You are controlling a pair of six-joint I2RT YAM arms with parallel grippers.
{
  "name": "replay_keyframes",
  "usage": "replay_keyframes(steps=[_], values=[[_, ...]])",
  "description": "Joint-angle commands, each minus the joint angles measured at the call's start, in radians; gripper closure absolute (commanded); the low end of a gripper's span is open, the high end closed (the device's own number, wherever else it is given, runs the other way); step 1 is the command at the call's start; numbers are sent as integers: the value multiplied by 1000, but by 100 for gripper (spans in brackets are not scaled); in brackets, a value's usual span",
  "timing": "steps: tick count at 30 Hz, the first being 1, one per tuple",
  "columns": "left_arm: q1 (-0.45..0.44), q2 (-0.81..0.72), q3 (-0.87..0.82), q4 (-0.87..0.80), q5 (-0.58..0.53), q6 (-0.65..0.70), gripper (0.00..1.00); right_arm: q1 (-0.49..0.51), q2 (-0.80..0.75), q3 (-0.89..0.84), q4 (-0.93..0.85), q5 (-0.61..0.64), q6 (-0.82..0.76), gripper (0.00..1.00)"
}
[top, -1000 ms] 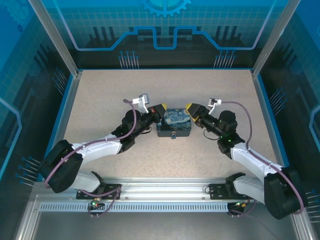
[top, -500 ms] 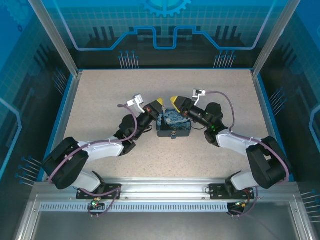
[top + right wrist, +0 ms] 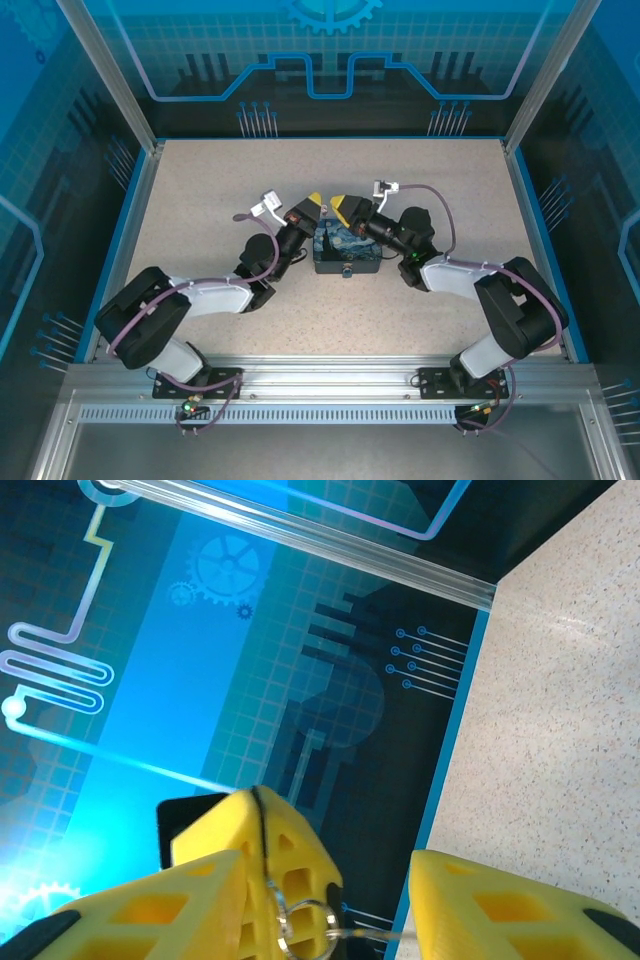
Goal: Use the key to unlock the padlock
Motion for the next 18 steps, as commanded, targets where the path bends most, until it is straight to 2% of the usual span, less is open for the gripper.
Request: replay_keyframes(steps=[1,11,18], values=[[-10,31,0,91,-30,-30,100,13,7,24,71,-10,3,54],[-21,61,14,111,-30,-37,100,19,10,21,66,-17,-1,61],[-22,51,17,110,-29,-30,100,28,24,14,69,-14,-1,62]])
